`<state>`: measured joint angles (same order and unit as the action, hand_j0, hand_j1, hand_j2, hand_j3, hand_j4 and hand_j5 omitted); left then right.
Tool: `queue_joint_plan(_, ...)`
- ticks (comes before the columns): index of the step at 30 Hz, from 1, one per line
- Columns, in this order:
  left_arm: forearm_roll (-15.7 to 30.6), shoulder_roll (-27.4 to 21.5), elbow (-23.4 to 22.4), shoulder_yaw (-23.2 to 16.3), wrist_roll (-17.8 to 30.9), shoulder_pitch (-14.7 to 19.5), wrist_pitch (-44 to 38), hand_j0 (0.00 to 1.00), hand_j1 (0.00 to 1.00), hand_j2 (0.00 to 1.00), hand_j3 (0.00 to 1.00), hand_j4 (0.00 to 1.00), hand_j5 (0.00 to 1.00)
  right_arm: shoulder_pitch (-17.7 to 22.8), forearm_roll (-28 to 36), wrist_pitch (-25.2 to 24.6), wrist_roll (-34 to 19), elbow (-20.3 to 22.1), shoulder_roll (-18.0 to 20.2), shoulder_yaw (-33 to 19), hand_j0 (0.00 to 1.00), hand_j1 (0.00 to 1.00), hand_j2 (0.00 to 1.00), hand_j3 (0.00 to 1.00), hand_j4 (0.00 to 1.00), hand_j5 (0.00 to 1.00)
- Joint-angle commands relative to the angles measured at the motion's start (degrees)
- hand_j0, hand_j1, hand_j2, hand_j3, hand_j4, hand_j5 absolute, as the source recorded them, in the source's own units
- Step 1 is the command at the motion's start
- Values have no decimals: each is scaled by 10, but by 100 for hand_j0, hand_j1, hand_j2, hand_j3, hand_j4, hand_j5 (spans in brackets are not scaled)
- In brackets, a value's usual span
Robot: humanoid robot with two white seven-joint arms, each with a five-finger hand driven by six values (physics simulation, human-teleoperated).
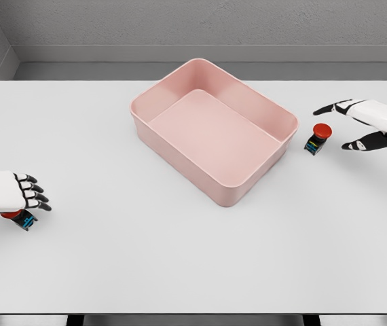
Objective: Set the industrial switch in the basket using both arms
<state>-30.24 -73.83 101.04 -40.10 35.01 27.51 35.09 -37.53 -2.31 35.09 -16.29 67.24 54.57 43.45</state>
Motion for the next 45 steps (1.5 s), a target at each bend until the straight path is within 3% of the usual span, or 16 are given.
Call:
queue_joint_plan(1,1,1,0,-1,0,0,-1,100,100,100,100,100,100,0,7,-1,0,-8,-6,0,86,86,86,86,86,86)
queue_joint_plan(4,1,2,0,-1,0,0,-1,89,89,89,89,89,89,0,6,-1,-1,-25,-31,-3,85,85,85,85,85,85)
queue_joint_plan(7,2,2,0,-1,0,0,-1,88,88,88,88,88,88,-2,5,-1,-1,-47,-54,-3,85,85,85,85,85,85)
queue_joint_plan(20,3,3,0,-2,0,0,-1,82,82,82,82,82,82,-7,2,-1,-5,-110,-79,-6,84,84,84,84,84,84)
queue_joint_plan(30,3,2,0,-7,0,0,-1,73,73,73,73,73,73,-18,-2,-1,-10,-127,-112,-4,81,81,81,81,81,81)
queue_joint_plan(45,4,3,0,-7,0,0,-1,49,49,49,49,49,49,-19,-15,-1,-10,-151,-117,-5,75,75,75,75,75,75)
